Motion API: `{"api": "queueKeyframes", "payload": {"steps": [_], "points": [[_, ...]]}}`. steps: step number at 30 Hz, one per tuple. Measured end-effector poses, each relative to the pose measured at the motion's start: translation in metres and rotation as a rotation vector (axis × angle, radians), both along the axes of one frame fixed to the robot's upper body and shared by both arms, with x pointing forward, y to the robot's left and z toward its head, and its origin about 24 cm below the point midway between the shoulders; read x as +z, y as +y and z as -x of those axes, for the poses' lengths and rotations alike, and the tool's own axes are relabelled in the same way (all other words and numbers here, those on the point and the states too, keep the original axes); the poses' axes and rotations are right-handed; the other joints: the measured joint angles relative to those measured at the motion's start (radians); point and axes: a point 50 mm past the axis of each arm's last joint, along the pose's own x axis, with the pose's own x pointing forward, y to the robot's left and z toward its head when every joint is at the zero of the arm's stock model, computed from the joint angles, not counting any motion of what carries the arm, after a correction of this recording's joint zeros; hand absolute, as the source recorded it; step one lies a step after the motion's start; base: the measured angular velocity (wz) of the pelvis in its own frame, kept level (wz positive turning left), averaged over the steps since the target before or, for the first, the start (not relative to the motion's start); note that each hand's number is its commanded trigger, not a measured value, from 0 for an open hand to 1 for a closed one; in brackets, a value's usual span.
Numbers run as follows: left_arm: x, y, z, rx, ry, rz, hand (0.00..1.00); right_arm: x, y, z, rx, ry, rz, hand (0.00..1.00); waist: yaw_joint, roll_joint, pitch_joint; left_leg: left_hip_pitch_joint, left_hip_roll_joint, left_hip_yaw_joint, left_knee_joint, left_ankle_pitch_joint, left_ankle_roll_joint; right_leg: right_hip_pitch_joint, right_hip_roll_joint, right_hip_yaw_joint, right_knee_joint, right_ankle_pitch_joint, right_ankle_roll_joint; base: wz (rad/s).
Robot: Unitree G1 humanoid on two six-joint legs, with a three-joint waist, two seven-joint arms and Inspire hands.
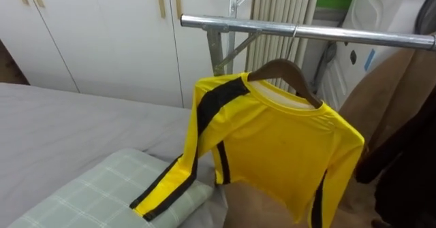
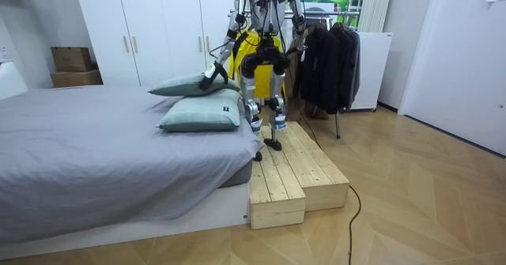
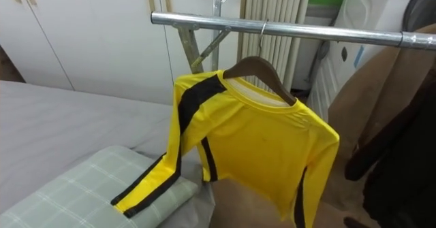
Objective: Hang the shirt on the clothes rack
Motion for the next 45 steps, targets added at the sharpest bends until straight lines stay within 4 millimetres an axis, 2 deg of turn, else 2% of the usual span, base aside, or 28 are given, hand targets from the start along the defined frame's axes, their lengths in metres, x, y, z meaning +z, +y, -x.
{"api": "queueKeyframes", "payload": {"steps": [4,8,10,16,19,30,45], "points": [[-0.002,-0.002,0.002,0.004,0.008,0.005,0.00,-0.025,0.021,0.028,0.076,0.135,-0.033,0.00,-0.002,0.004,0.0011,0.001,0.005,0.001,0.001,-0.006,-0.002,0.002,0.005,0.003,-0.001,-0.002,-0.003,-0.01],[-0.004,-0.005,0.003,0.004,0.003,0.011,0.00,-0.038,0.035,0.049,0.142,0.214,-0.075,0.00,-0.002,0.012,0.0000,0.003,0.005,-0.003,0.000,-0.006,-0.003,0.005,0.004,0.001,-0.008,-0.003,-0.004,0.01],[-0.004,-0.006,0.002,0.008,-0.004,0.014,0.00,-0.048,0.045,0.066,0.188,0.284,-0.111,0.00,-0.002,0.011,0.0001,0.002,0.005,-0.012,-0.001,-0.006,-0.003,0.008,0.002,-0.005,-0.009,-0.006,-0.005,0.09],[-0.005,-0.011,0.002,0.042,-0.023,0.014,0.00,-0.063,0.070,0.096,0.251,0.414,-0.190,0.00,-0.005,0.011,0.0009,0.003,0.005,-0.019,-0.004,-0.007,-0.003,0.016,0.000,-0.015,-0.016,-0.009,-0.005,0.05],[-0.007,-0.014,0.001,0.044,-0.024,0.019,0.00,-0.066,0.074,0.109,0.263,0.476,-0.201,0.00,-0.002,0.012,0.0001,0.003,0.004,-0.027,-0.005,-0.008,-0.002,0.022,-0.002,-0.023,-0.025,-0.009,-0.005,0.10],[-0.010,-0.021,0.001,0.032,0.002,0.033,0.00,-0.067,0.075,0.110,0.259,0.507,-0.205,0.00,0.000,0.025,0.0002,0.005,0.004,-0.033,-0.005,-0.008,-0.002,0.026,-0.009,-0.024,-0.028,-0.009,-0.005,0.00],[-0.012,-0.026,0.000,0.024,0.017,0.056,0.00,-0.068,0.083,0.093,0.344,0.505,-0.209,0.00,-0.001,0.021,0.0021,0.004,0.004,-0.030,-0.006,-0.008,-0.002,0.025,-0.008,-0.026,-0.029,-0.009,-0.004,0.00]]}}
